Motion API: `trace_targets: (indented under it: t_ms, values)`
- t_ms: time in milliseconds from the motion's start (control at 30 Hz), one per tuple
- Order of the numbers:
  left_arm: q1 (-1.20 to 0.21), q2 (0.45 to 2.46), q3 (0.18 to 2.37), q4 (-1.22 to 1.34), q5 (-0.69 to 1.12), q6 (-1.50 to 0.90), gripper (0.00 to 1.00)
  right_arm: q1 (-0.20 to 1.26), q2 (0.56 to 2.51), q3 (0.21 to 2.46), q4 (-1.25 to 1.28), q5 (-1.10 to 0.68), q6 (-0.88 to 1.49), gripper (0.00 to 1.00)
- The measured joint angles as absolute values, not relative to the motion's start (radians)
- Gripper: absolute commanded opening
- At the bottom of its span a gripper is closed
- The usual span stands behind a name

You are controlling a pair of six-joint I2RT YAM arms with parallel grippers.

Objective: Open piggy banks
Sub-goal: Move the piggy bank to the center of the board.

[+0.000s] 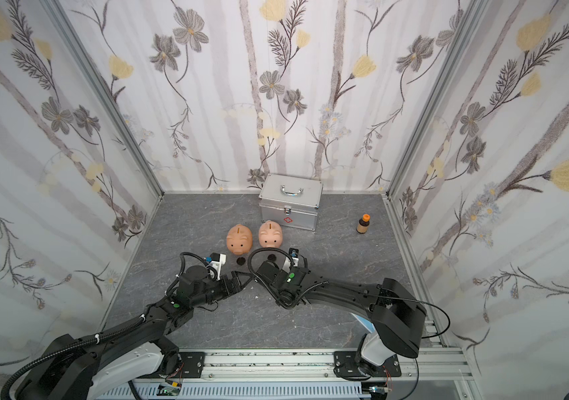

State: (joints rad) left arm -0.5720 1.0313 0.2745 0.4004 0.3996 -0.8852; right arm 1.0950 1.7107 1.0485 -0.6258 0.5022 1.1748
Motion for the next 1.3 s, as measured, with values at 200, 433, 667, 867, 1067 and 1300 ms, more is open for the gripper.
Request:
trace_targets:
  t_ms: [200, 433, 667, 867, 1067, 1300]
  values:
    - [-0.572, 1.035, 0.279, 0.385, 0.400, -0.867, 1.00, 1.095, 1.718, 1.045, -0.645, 0.498, 1.185, 1.00]
    - [-0.598, 1.037, 0.313, 0.345, 0.381, -0.836, 1.00, 1.088, 1.714, 1.020, -0.622, 0.472, 1.158, 0.95]
    - [-0.648, 1.076, 0.354, 0.308, 0.332, -0.808, 1.00, 1.065, 1.684, 1.001, -0.601, 0.465, 1.105, 0.86]
    - [-0.680, 1.132, 0.387, 0.302, 0.304, -0.791, 1.00, 1.030, 1.668, 0.987, -0.567, 0.465, 1.043, 0.82]
    - [-0.687, 1.179, 0.417, 0.302, 0.283, -0.790, 1.00, 0.987, 1.663, 0.981, -0.545, 0.451, 0.968, 0.82]
    - [-0.714, 1.204, 0.474, 0.287, 0.224, -0.780, 1.00, 0.925, 1.666, 0.984, -0.546, 0.446, 0.894, 0.82]
